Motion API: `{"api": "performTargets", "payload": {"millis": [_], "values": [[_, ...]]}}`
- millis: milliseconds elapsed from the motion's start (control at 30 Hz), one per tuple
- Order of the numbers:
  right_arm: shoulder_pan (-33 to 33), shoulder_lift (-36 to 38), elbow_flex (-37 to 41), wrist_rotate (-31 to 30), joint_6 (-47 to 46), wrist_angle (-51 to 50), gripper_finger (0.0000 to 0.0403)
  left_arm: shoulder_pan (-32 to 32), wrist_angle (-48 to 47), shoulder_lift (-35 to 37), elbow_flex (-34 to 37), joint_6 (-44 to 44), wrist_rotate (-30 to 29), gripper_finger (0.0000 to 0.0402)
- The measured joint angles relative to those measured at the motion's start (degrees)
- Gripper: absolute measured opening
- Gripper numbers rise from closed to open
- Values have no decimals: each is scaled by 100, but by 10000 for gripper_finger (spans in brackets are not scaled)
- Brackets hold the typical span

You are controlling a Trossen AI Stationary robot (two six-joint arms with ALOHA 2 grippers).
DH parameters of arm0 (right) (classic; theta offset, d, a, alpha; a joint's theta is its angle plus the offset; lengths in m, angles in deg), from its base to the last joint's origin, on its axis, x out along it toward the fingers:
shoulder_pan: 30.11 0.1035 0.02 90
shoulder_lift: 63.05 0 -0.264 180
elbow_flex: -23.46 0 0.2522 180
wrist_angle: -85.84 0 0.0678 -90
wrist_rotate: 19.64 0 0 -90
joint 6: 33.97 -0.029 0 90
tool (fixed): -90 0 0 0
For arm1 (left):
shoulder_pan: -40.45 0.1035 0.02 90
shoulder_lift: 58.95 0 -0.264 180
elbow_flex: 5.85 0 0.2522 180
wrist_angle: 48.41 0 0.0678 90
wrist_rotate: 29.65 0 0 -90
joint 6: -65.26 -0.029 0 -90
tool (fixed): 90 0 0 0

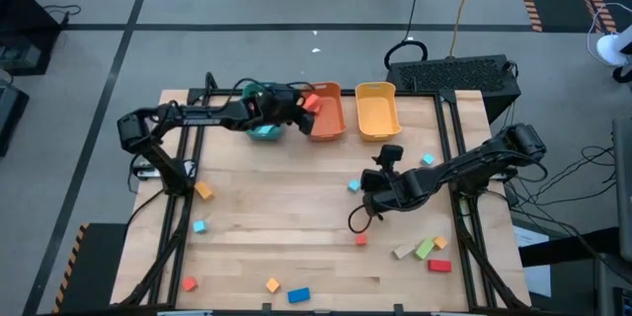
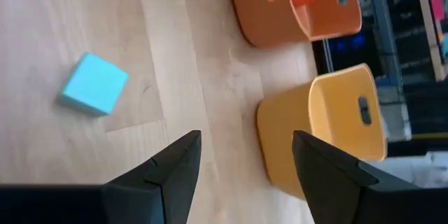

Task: Sort blocks by size
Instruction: Put the orange thick rectangular block into the orange bin

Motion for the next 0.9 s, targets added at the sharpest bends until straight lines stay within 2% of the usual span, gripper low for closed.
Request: {"api": "performTargets", "payload": {"millis": [200, 433, 667, 900], "values": [[-126, -2, 313, 6, -473, 444, 210, 184, 50, -55, 0, -114, 80, 139], [-76, -2, 475, 144, -523, 1091, 210, 180, 75, -309, -306, -109, 295, 139], [-61, 0, 663, 437, -693, 1185, 210, 168, -546, -720, -799, -161, 325, 139], [-39, 0, 811, 451, -997, 1103, 210, 231, -1346, -1116, -1349, -418, 325, 139]]}}
